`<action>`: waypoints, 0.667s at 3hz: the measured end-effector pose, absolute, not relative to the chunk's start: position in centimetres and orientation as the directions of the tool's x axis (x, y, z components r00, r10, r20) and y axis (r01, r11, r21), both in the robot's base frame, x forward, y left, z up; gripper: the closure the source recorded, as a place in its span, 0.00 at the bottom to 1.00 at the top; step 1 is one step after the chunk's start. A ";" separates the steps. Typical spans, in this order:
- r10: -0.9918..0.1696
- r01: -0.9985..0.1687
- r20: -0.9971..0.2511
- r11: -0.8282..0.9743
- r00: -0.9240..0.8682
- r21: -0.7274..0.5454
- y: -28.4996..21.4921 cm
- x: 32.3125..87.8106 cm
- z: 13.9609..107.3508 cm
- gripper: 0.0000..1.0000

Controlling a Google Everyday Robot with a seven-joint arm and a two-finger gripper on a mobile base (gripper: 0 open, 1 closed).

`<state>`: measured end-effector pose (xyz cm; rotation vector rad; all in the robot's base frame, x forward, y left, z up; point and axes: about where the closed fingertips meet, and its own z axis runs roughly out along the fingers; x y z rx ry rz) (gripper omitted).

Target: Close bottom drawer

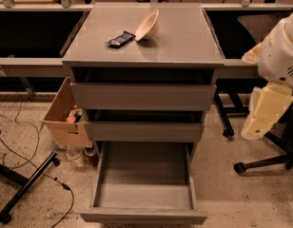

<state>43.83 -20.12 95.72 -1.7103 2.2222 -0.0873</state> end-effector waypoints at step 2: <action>-0.945 -0.956 -0.272 0.233 -0.180 -0.176 -13.0 44.3 81.4 0.00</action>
Offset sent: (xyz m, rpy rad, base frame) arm 0.0276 0.1334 -0.3141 0.1429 0.0377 0.1132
